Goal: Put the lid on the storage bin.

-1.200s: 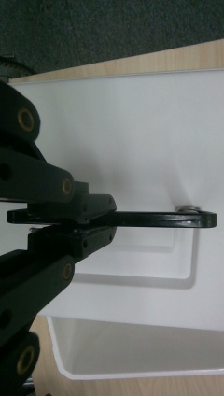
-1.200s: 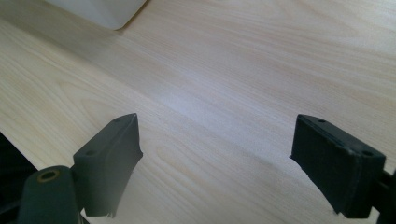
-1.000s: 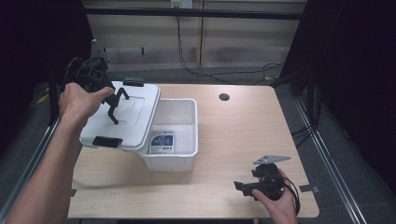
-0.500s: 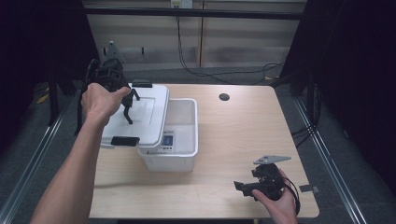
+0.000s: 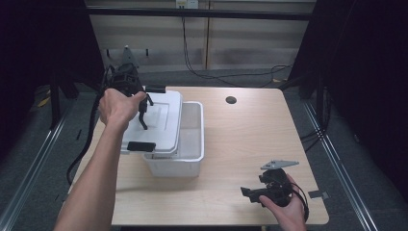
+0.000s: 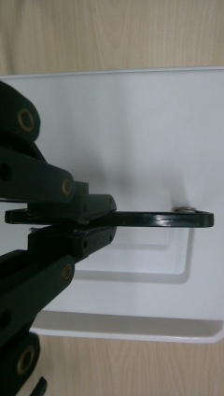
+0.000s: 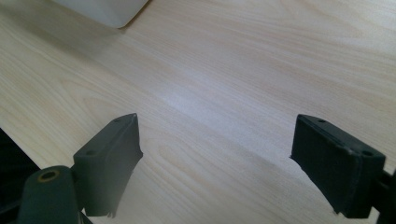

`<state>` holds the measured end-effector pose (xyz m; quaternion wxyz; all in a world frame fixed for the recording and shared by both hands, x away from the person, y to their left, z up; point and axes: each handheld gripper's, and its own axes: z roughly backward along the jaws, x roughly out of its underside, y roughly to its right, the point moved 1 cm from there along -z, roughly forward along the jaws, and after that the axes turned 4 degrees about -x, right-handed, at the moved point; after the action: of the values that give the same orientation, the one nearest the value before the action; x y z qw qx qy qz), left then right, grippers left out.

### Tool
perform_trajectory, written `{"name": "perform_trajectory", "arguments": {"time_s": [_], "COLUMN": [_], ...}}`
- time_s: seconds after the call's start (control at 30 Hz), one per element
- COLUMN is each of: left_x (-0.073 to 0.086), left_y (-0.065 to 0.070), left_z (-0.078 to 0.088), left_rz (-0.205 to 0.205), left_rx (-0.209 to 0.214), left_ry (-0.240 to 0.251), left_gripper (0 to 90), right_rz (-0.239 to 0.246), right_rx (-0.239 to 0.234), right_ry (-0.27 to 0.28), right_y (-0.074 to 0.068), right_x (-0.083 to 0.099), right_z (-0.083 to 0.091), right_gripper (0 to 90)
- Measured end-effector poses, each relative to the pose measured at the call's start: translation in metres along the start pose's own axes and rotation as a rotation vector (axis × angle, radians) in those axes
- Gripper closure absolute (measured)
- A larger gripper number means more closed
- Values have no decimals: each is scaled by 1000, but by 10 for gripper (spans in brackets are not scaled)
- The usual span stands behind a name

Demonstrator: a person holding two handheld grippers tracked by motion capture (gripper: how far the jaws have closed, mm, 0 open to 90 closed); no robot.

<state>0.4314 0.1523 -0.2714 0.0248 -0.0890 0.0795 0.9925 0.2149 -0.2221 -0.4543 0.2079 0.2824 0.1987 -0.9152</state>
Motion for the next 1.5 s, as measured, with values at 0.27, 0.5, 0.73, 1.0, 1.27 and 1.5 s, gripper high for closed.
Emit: {"name": "perform_trajectory", "arguments": {"time_s": [0.27,0.5,0.73,1.0,1.27,1.5], "left_x": [0,1,1,1,2,4], "left_y": [15,32,38,43,50,54], "left_z": [-2,-5,-9,-14,-23,-28], "left_rz": [1,-4,0,14,7,23], "left_rx": [16,21,25,43,35,22], "left_ry": [5,7,-1,6,-3,2], "left_gripper": [851,851,851,850,851,850], "right_rz": [1,4,12,13,21,21], "right_rx": [0,0,-8,-16,-22,-25], "right_ry": [-2,-4,-6,-5,-3,-5], "right_y": [-1,0,-1,-3,-3,-3], "right_x": [0,0,0,0,0,0], "right_z": [0,-1,0,0,0,0], "right_gripper": [150,150,165,179,191,196]}}
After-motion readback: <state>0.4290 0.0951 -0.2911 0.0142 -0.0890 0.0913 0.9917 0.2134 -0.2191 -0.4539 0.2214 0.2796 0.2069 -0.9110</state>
